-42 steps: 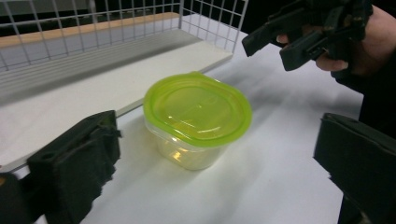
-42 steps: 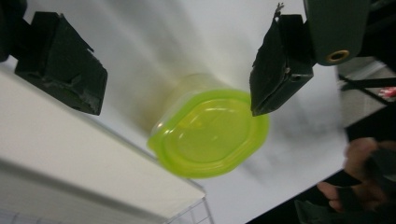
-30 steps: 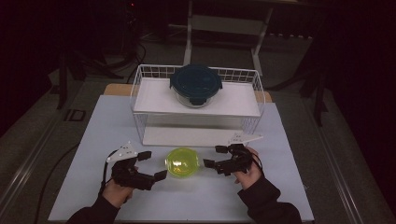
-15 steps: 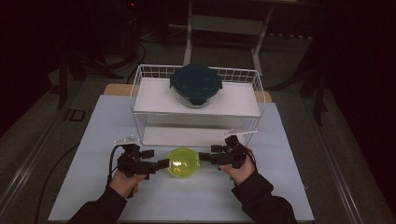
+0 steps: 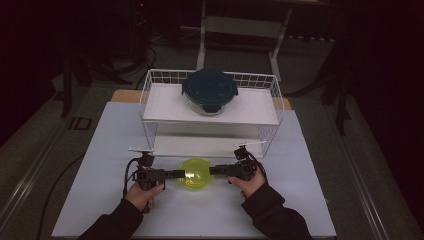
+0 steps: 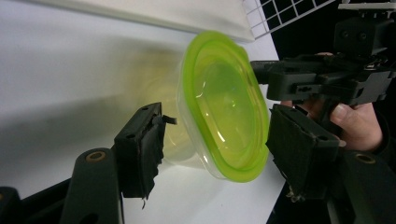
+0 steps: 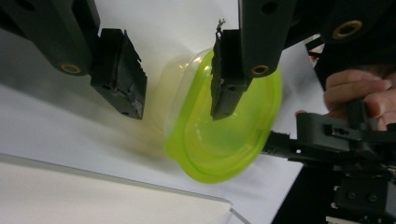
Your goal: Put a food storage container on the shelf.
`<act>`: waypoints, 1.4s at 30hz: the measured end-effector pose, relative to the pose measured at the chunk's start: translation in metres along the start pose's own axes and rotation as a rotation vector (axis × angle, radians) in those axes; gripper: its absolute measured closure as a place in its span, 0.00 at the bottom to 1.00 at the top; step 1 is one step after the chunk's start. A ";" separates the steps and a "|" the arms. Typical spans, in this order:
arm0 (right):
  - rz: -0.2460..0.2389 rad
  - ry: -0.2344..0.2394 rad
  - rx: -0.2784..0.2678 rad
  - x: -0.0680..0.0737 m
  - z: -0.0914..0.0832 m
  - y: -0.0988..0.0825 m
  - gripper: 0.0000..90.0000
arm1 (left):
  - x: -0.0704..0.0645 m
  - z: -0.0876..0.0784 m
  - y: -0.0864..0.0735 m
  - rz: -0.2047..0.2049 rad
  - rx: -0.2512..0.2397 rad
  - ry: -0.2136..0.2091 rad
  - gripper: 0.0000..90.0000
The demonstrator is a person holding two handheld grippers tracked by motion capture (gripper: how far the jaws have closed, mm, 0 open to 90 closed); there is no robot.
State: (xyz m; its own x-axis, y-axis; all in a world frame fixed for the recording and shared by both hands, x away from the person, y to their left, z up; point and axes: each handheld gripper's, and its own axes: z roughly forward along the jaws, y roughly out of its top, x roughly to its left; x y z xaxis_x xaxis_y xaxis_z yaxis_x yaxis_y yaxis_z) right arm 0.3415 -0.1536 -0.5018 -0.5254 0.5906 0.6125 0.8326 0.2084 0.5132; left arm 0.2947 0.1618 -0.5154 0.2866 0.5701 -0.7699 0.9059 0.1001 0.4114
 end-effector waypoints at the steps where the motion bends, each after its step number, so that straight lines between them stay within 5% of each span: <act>1: 0.001 0.008 0.008 0.000 0.001 0.000 0.66 | 0.001 0.001 0.000 -0.004 0.000 0.001 0.49; 10: 0.036 0.008 0.025 0.003 0.005 -0.002 0.80 | 0.005 0.005 -0.003 -0.017 0.023 -0.019 0.76; 18: 0.060 0.014 0.024 0.006 0.007 -0.005 0.83 | 0.006 0.004 -0.005 -0.001 0.026 -0.026 0.80; 29: 0.039 0.015 0.004 0.014 0.006 -0.011 0.84 | 0.003 0.005 -0.009 -0.039 0.013 0.013 0.83; 36: 0.015 -0.027 -0.022 0.023 -0.001 -0.012 0.90 | -0.012 -0.002 -0.008 0.017 0.000 0.048 0.88; 42: -0.012 -0.036 -0.056 0.033 -0.010 -0.010 0.90 | -0.020 -0.009 -0.007 0.029 -0.034 0.018 0.88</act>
State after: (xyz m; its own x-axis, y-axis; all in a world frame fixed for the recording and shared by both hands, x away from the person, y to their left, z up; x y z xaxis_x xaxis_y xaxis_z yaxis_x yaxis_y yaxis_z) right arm 0.3136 -0.1438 -0.4805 -0.5280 0.6158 0.5848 0.8144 0.1721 0.5541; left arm 0.2803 0.1565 -0.4984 0.3068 0.5879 -0.7485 0.8860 0.1108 0.4503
